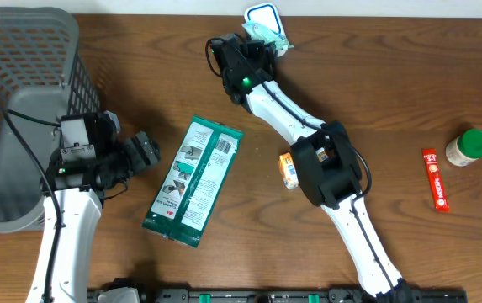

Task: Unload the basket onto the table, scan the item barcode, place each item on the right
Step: 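Hold the packet's barcode in front of the scanner, then carry the wipes packet right and set it down near the jar, then move the open right gripper down to the orange packs, then grasp the left orange pack with the right gripper and lift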

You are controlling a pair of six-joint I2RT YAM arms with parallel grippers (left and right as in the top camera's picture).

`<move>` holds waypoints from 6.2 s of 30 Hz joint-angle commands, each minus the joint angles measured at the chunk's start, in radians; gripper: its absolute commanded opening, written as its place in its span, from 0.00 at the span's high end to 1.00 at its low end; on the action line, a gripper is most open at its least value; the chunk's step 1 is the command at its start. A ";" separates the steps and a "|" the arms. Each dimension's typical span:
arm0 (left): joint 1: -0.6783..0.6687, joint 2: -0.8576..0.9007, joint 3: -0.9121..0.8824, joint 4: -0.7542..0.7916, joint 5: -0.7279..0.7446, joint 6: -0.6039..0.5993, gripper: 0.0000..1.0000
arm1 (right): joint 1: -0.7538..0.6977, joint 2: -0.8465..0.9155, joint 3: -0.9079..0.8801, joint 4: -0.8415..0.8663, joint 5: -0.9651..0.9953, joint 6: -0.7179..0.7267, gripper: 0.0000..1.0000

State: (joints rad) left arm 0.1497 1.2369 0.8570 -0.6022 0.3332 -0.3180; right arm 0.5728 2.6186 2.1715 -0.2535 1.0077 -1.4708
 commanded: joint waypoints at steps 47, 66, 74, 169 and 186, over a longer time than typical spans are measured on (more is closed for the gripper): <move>0.009 0.004 0.006 -0.003 -0.013 -0.013 0.07 | -0.795 -0.636 -0.509 -0.879 -0.751 1.336 0.91; 0.009 0.004 0.006 -0.003 -0.013 -0.013 0.07 | -0.801 -0.636 -0.551 -0.838 -0.750 1.332 0.01; 0.009 0.004 0.006 -0.003 -0.013 -0.013 0.07 | -0.801 -0.636 -0.551 -0.834 -0.758 1.332 0.01; 0.009 0.004 0.006 -0.003 -0.013 -0.013 0.07 | -0.126 -0.638 -0.924 -0.644 -1.350 1.491 0.87; 0.009 0.004 0.006 -0.003 -0.013 -0.013 0.07 | -0.076 -0.932 -0.586 -0.813 -0.986 1.558 0.99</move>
State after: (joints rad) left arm 0.1497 1.2369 0.8570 -0.6022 0.3336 -0.3180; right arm 0.4683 1.7710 1.4918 -1.0145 -0.1925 0.0265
